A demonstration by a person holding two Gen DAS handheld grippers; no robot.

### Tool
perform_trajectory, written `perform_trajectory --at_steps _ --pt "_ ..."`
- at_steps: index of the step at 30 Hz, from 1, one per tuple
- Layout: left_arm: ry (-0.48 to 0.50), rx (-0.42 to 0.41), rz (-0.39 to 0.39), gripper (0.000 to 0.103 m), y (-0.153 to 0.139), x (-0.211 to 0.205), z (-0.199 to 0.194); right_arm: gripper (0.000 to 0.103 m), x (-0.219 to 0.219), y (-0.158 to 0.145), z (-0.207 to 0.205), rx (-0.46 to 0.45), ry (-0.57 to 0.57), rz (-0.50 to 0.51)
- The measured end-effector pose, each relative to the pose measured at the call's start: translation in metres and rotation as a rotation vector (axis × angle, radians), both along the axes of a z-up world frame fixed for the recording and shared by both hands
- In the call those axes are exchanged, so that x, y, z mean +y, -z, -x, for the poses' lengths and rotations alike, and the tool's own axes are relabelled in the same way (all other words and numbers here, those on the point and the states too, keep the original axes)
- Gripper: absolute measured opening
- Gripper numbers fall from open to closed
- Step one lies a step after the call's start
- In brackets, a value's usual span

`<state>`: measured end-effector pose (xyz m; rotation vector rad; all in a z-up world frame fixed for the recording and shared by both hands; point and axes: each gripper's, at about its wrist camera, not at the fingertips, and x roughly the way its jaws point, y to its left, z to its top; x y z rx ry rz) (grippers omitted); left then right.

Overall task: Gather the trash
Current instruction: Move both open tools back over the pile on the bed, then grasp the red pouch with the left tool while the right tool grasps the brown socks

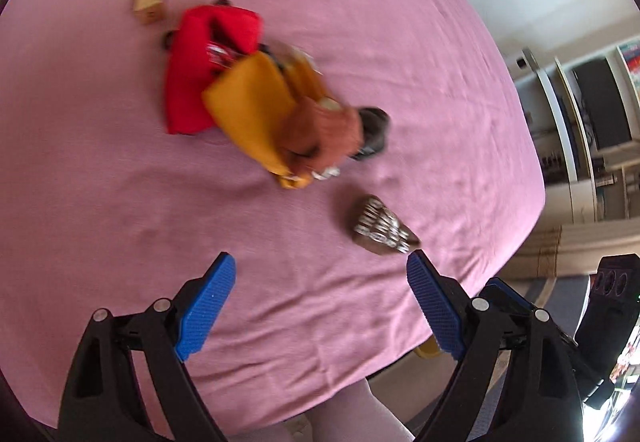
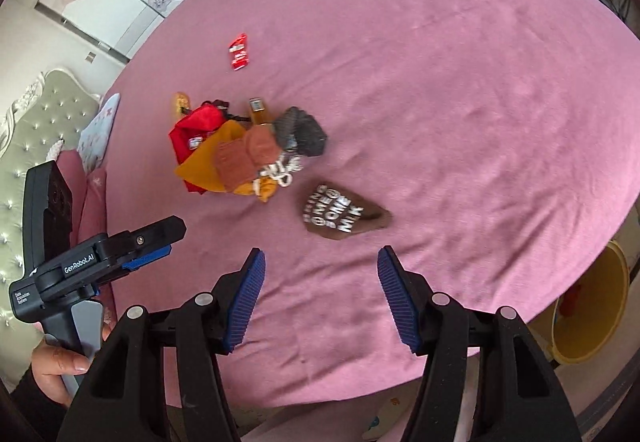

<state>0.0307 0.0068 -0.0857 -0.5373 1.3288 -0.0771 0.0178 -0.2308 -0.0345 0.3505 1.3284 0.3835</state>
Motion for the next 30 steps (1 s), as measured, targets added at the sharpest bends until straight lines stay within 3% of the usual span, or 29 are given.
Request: perform_trajectory --at_steps 10,21,26,30 --pt "-0.176 -0.017 0.035 0.087 -0.004 0.065 0.001 0.057 0.089 -0.005 -0.045 -0.029 -0.170 0.015" --pt "-0.272 0.033 0.025 0.087 0.029 0.099 -0.038 0.057 0.136 0.052 -0.091 0.048 -0.265 0.065" --pt "-0.267 0.063 0.017 0.087 0.044 0.106 -0.054 0.057 0.148 0.072 -0.098 0.090 -0.278 0.083" --pt "-0.259 0.083 0.015 0.087 0.053 0.109 -0.066 0.038 0.152 0.075 -0.101 0.099 -0.287 0.089"
